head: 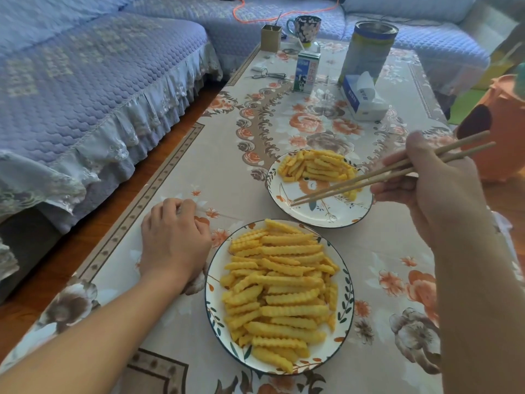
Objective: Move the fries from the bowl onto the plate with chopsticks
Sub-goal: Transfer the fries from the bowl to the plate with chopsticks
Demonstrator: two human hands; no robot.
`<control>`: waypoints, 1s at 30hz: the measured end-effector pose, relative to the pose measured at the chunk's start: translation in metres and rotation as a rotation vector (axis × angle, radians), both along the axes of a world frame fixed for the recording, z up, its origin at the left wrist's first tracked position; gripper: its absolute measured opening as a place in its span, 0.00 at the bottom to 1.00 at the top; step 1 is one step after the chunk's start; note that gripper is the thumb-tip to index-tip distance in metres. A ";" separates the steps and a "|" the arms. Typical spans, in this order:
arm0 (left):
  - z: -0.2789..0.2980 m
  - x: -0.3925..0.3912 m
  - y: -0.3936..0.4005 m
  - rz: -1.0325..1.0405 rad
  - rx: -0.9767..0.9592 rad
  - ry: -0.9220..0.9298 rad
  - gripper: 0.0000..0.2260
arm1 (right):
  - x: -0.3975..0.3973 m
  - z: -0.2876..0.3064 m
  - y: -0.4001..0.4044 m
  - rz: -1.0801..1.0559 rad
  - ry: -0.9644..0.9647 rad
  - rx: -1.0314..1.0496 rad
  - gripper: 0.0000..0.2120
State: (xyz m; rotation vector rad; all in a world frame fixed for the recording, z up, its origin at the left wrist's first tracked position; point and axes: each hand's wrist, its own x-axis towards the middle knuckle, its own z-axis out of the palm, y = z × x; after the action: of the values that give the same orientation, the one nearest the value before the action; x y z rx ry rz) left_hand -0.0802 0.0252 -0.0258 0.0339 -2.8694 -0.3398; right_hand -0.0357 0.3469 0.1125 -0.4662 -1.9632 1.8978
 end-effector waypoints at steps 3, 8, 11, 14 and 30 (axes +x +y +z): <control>0.000 0.000 0.000 -0.002 -0.004 0.003 0.13 | -0.001 -0.003 0.006 -0.188 0.075 0.126 0.21; 0.000 0.000 0.000 0.002 -0.010 -0.001 0.13 | 0.002 -0.007 0.000 -0.340 0.145 0.398 0.20; 0.001 0.000 0.000 0.001 -0.012 0.000 0.13 | 0.001 -0.010 -0.006 -0.344 0.157 0.516 0.18; 0.000 0.000 0.000 0.003 -0.010 0.010 0.14 | -0.003 -0.017 -0.009 -0.314 0.143 0.605 0.19; 0.000 0.000 0.001 -0.002 0.010 0.023 0.12 | 0.010 0.008 -0.012 -0.111 0.052 0.379 0.19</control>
State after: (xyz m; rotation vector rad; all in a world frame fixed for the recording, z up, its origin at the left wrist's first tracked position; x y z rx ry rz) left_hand -0.0804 0.0261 -0.0260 0.0289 -2.8448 -0.3532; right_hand -0.0261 0.3346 0.1203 -0.4002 -2.1468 1.4110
